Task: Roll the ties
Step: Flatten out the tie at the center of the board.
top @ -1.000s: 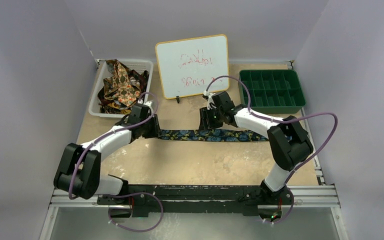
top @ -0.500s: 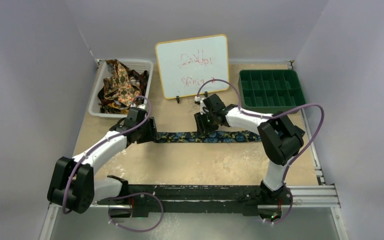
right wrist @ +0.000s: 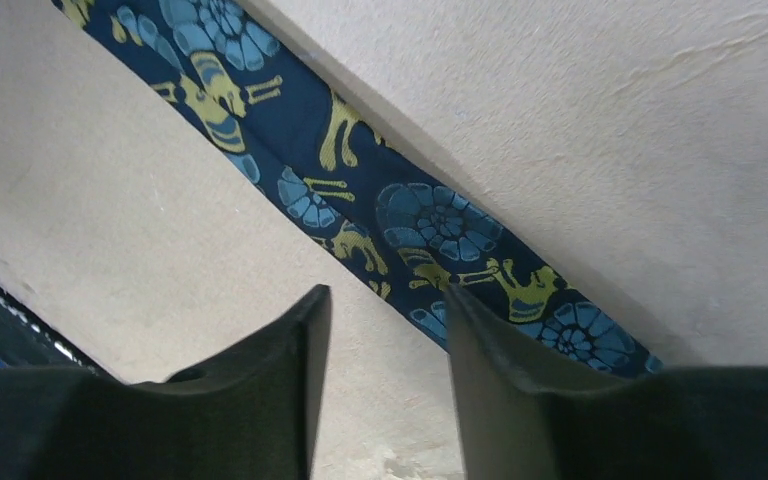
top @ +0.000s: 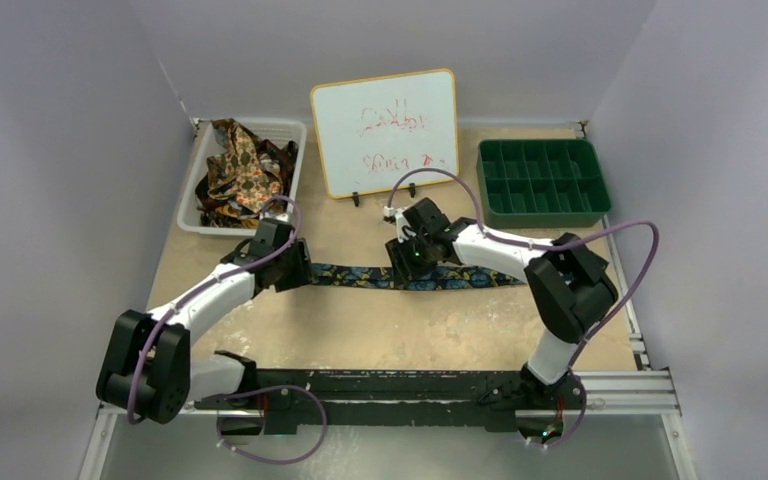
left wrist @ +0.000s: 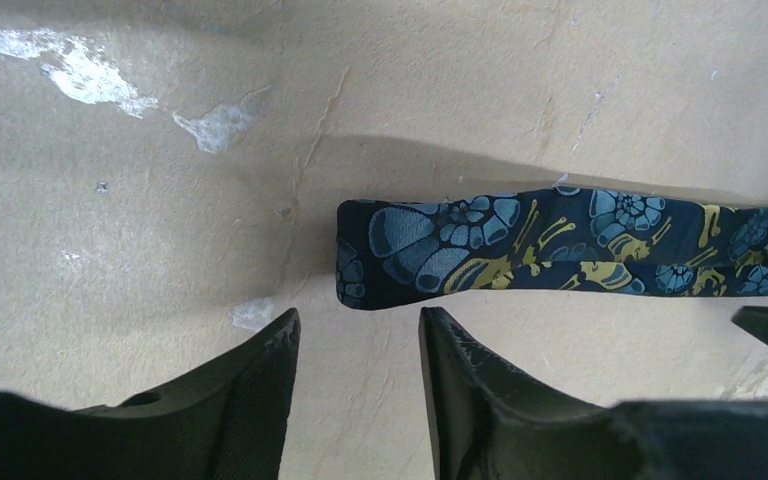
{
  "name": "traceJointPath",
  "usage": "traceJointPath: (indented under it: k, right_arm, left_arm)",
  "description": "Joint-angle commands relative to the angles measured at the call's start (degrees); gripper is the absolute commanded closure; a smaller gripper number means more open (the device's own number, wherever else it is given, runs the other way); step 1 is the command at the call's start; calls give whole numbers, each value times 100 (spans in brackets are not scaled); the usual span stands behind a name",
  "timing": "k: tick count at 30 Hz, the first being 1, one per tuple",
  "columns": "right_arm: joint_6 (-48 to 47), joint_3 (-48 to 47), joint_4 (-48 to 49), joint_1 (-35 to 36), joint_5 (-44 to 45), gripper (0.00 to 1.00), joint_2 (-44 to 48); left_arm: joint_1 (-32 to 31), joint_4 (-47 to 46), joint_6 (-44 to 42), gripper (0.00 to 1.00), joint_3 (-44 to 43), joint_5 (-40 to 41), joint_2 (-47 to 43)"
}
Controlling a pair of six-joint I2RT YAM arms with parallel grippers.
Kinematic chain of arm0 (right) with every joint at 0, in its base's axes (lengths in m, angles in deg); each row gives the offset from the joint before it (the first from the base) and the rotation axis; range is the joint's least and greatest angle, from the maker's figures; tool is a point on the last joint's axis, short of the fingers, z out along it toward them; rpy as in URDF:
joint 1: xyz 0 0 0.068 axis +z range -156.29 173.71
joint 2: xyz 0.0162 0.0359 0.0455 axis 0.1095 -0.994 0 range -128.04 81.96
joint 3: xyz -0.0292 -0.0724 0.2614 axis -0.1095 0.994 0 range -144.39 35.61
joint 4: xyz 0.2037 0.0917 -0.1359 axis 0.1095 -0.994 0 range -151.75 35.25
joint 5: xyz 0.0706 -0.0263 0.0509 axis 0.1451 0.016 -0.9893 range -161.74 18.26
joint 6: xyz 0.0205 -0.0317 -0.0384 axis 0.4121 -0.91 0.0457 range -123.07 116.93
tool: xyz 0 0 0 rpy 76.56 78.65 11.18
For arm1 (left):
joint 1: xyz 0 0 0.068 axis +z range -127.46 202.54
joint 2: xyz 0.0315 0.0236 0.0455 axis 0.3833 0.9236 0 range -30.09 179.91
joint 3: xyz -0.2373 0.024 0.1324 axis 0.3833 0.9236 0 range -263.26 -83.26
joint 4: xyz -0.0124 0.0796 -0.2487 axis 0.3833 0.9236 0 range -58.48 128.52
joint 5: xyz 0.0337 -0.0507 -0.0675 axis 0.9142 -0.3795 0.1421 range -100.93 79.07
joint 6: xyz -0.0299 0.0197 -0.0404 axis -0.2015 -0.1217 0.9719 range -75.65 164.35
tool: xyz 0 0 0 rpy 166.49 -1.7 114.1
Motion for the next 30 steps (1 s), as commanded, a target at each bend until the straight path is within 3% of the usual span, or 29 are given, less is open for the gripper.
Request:
traceJointPath:
  k: [1,3,6,11,14,16,21,24,30]
  right_arm:
    - [-106,-44,123,59,576,48,557]
    - [-181,-70,316,56,774,40,716]
    - [-642,2,937,54,1174,37,850]
    - [-2164,348,1681,70,192,33,851]
    - [-2542,348,1821,66,11,34,664]
    - [-2723,111,1855,68,-8,34,457]
    - [-3154,204,2218,72,-756,36,335]
    - [-3452,163,1872,70,-883,36,182]
    - [-3584,245,1787,73,-1061,37,-62]
  left_arm:
    - [75,-415,-23,59,6,-120,137]
    - [77,-425,-58,67,-42,-112,192]
    - [86,-366,-107,77,-66,54,185]
    - [107,-283,-114,82,-1,93,26]
    - [112,-178,-99,82,36,109,-117]
    - [112,-162,-65,79,82,74,-223]
    - [112,-80,77,60,86,-91,-764]
    - [112,213,67,49,-26,156,-1103]
    - [112,427,-1,44,-278,371,-1367]
